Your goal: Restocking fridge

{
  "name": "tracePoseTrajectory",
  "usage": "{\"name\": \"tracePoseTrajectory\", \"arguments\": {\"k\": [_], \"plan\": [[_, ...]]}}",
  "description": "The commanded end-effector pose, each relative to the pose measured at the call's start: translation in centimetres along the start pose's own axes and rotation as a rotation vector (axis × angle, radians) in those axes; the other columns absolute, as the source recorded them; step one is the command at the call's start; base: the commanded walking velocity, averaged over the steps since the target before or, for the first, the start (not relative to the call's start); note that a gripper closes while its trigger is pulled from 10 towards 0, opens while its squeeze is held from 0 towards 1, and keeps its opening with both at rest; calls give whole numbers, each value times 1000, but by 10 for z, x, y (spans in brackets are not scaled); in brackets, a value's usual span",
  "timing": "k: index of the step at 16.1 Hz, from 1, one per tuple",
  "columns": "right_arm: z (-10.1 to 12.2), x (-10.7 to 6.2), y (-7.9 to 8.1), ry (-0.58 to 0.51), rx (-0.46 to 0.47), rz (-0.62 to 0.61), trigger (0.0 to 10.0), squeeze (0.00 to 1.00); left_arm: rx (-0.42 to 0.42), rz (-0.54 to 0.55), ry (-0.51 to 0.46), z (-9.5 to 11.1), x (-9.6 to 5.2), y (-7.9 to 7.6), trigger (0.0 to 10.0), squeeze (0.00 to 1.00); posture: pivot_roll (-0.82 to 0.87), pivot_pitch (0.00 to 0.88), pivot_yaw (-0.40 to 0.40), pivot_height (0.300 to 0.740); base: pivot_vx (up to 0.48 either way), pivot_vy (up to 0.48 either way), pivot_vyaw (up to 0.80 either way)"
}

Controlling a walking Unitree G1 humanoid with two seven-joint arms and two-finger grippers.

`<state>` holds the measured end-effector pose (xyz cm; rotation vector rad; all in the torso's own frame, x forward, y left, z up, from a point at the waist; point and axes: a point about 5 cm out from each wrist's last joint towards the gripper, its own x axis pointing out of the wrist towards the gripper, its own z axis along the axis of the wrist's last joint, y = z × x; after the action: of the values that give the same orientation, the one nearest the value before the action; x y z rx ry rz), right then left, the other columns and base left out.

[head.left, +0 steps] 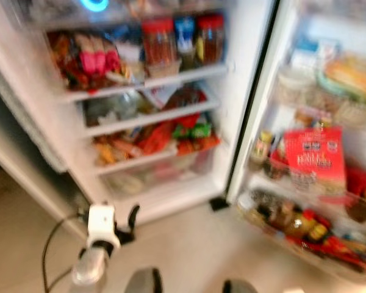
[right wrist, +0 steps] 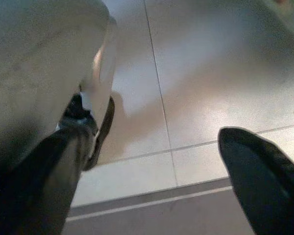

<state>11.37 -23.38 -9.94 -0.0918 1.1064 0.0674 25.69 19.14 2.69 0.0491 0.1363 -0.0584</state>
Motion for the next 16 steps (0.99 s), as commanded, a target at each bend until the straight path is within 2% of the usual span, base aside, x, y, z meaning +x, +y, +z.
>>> {"name": "tracePoseTrajectory", "arguments": {"k": [1,4,5,6,11,16], "plan": [[6,5,20,-21,-8,70,10000,0,13,0,8,0,0,2,10000,0,7,26,6,637,-371,0,0],[6,5,20,-21,-9,70,10000,0,11,2,13,-1,0,3,10000,0,7,26,6,637,-371,0,0],[5,5,22,-24,8,66,10000,0,-61,125,281,-50,-20,22,10000,0,-7,5,16,637,0,364,0],[4,5,25,-27,33,63,10000,0,-188,314,678,-112,-71,40,10000,0,0,11,15,637,0,364,0],[4,5,27,-29,37,72,10000,0,-189,329,695,-114,-76,46,10000,0,-1,22,22,637,0,347,0],[4,5,28,-30,43,70,10000,0,-197,322,726,-116,-75,47,10000,0,-1,22,26,637,0,0,0]]}}
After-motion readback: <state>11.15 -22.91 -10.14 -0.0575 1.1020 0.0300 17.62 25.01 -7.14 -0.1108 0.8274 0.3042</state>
